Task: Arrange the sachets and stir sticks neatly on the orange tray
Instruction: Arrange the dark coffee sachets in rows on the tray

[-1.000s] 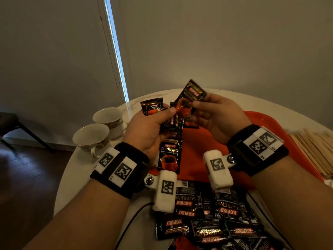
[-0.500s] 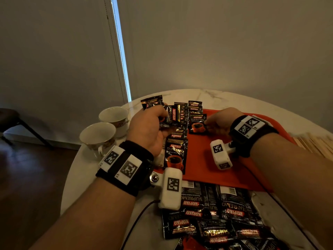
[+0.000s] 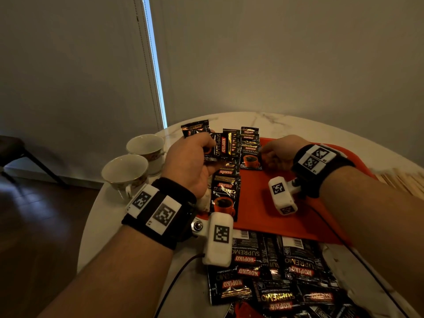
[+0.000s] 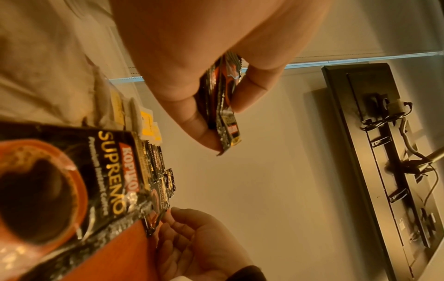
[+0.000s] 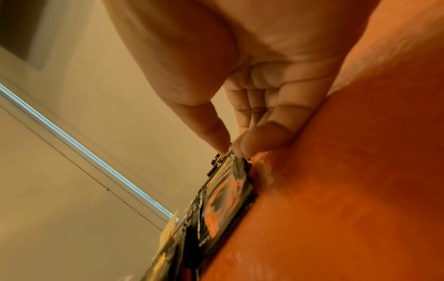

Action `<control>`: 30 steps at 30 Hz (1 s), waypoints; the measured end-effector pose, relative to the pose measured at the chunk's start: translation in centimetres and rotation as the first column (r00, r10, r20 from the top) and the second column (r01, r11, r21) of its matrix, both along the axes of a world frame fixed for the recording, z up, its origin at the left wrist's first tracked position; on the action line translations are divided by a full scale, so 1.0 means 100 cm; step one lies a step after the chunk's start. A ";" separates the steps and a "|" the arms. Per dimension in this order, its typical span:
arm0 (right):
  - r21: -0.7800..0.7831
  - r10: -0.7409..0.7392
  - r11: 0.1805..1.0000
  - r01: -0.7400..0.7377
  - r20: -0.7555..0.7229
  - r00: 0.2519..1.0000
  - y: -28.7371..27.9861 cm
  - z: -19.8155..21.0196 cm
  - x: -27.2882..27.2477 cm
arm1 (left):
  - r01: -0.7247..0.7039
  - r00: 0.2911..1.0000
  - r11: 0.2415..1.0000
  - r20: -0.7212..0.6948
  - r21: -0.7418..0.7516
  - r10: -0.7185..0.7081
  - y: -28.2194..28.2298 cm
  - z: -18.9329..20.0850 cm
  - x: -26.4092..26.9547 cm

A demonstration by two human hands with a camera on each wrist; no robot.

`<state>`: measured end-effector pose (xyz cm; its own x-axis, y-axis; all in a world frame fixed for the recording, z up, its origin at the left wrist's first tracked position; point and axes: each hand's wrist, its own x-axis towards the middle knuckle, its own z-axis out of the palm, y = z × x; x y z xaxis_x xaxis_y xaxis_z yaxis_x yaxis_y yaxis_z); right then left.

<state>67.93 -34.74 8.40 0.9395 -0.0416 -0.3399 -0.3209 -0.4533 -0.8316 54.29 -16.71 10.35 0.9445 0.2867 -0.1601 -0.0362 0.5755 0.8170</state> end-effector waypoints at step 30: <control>0.729 0.056 0.617 -0.296 0.335 0.941 0.005 0.014 -0.070 | 0.193 0.981 0.962 -0.012 0.191 -0.194 -0.011 -0.007 -0.003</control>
